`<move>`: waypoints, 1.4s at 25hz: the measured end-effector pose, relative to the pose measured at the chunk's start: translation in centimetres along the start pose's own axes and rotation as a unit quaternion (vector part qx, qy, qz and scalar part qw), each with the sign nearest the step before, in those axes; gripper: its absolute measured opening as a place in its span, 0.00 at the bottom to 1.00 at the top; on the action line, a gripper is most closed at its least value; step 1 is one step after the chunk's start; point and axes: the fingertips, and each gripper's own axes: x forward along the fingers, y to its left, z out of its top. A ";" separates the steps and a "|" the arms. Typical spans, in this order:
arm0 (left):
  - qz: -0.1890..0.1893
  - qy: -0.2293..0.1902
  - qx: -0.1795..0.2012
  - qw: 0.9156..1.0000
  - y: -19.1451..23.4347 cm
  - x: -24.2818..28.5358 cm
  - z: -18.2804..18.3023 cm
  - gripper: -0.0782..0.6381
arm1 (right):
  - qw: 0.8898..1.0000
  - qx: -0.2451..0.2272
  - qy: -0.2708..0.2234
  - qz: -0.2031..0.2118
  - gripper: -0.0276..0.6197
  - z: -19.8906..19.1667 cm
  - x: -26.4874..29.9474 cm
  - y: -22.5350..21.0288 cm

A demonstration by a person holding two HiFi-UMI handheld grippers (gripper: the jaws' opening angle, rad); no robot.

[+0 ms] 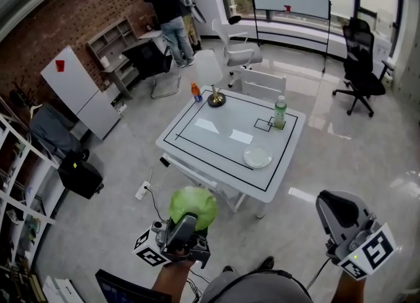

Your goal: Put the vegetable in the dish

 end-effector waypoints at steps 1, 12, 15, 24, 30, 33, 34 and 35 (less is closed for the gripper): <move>0.002 -0.001 0.002 1.000 0.1 0.3 -0.3 0.56 | 1.000 -0.001 0.000 0.003 0.06 0.0 0.0 -0.5; 0.007 0.004 0.002 1.000 2.9 2.7 -1.3 0.56 | 1.000 0.001 0.005 0.010 0.06 -0.8 1.9 -3.5; 0.003 0.010 -0.006 1.000 4.7 3.1 -0.5 0.56 | 1.000 0.005 0.008 0.000 0.06 -1.0 3.4 -3.7; -0.029 0.023 -0.045 0.998 9.8 5.1 2.6 0.55 | 0.999 0.007 0.009 -0.038 0.06 -0.6 8.5 -4.5; -0.051 0.032 -0.063 0.996 12.4 5.6 3.8 0.55 | 0.998 0.001 0.013 -0.058 0.06 -0.6 11.2 -4.4; -0.053 0.035 -0.071 0.995 13.6 6.0 3.8 0.55 | 0.998 0.001 0.019 -0.065 0.06 -0.7 11.7 -4.6; -0.052 0.035 -0.075 0.995 13.9 6.1 3.6 0.55 | 0.998 0.002 0.022 -0.065 0.06 -0.9 11.7 -4.8; -0.051 0.036 -0.078 0.995 14.1 6.2 3.4 0.55 | 0.998 0.003 0.025 -0.065 0.06 -1.0 11.8 -5.0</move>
